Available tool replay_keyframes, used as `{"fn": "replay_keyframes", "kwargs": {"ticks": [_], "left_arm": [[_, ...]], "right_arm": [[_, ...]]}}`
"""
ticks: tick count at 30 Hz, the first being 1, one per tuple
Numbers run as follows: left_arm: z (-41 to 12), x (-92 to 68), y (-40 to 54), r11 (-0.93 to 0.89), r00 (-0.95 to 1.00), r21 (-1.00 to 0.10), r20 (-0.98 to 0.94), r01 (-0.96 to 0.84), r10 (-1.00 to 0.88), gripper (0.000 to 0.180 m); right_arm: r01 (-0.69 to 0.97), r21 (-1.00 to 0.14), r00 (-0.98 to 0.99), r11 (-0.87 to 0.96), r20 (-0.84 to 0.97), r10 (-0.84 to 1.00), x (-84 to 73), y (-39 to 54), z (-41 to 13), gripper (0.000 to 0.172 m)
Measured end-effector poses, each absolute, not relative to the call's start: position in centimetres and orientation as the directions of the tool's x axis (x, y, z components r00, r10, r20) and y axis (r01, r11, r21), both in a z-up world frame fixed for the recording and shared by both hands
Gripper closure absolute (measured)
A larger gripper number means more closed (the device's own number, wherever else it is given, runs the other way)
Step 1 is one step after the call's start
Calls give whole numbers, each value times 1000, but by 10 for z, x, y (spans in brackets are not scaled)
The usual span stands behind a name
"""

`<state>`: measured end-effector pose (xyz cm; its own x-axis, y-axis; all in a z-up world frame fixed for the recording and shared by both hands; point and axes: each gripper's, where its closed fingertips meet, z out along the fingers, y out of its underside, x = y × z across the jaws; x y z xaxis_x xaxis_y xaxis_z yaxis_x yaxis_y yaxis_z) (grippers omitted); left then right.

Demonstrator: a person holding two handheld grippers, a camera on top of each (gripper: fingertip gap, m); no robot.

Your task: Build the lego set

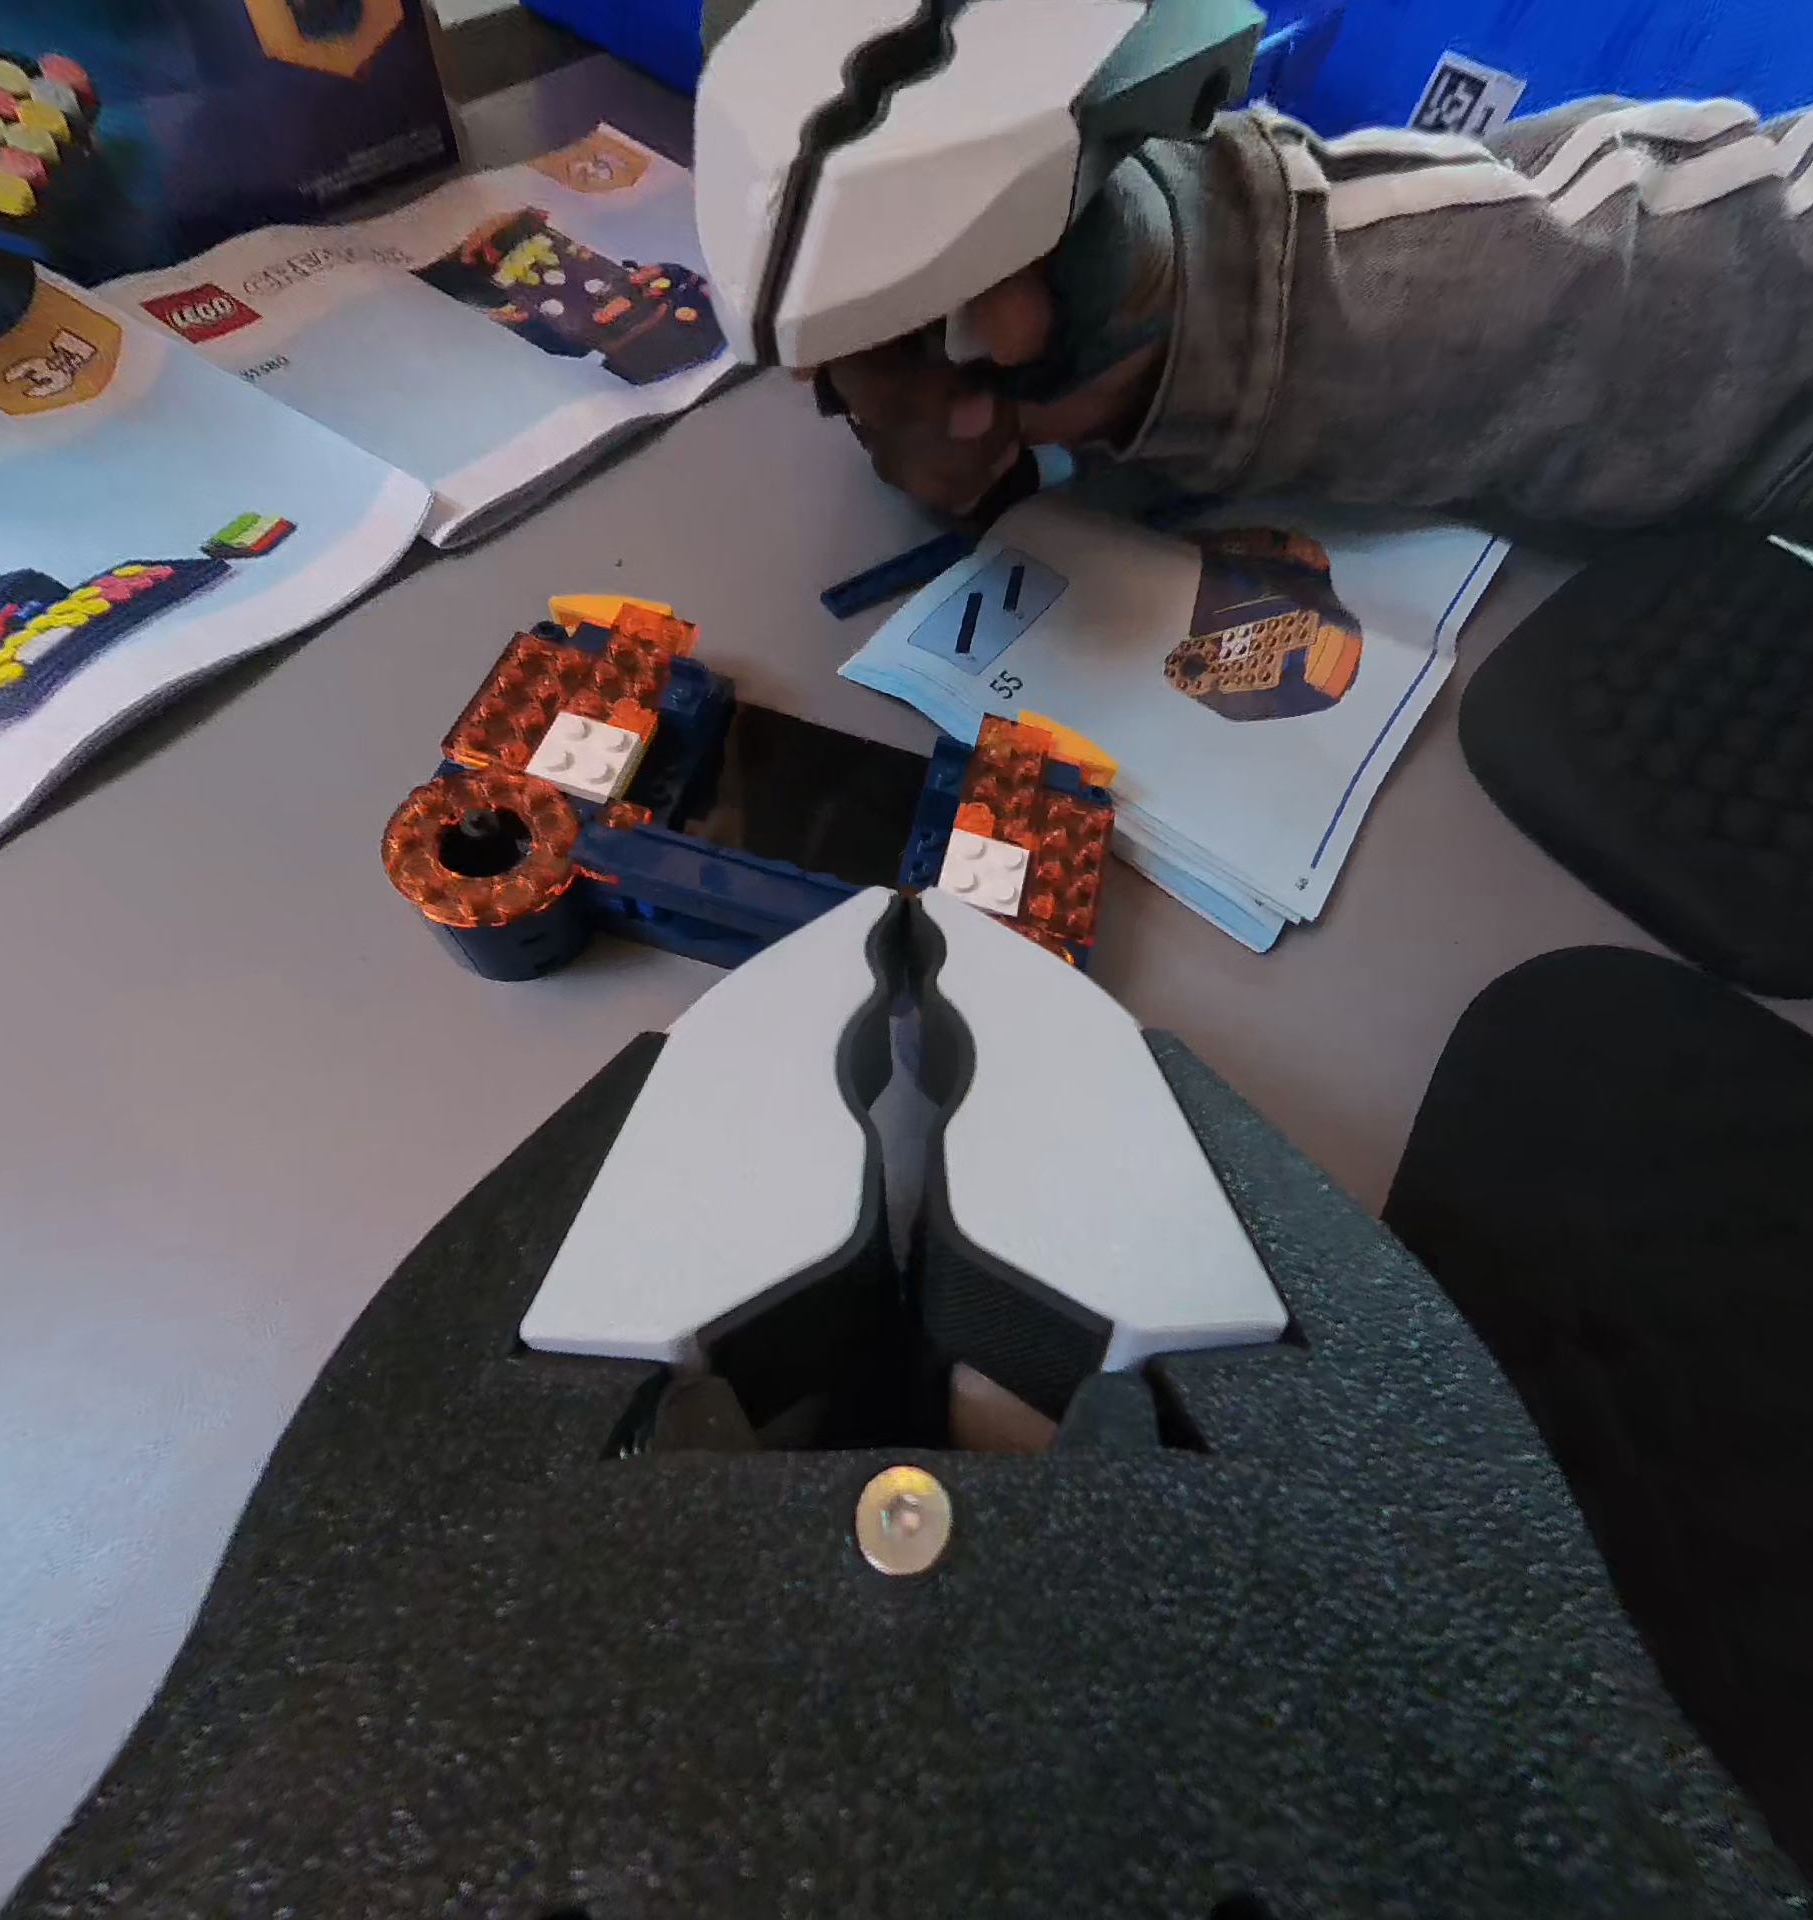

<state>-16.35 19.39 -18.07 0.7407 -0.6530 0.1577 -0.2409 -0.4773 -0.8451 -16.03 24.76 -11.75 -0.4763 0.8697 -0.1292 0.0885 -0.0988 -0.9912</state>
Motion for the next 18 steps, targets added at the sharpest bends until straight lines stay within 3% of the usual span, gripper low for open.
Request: {"fn": "replay_keyframes", "kwargs": {"ticks": [9,18], "left_arm": [[-180,-164,195,-519,746,-831,214,-201,-631,180],[-181,-165,196,-549,759,-807,214,-217,-615,180]], "right_arm": [[-31,-991,-472,-133,-103,875,-151,252,-79,171],[-18,-999,-400,-37,-26,916,-109,233,-32,171]]}}
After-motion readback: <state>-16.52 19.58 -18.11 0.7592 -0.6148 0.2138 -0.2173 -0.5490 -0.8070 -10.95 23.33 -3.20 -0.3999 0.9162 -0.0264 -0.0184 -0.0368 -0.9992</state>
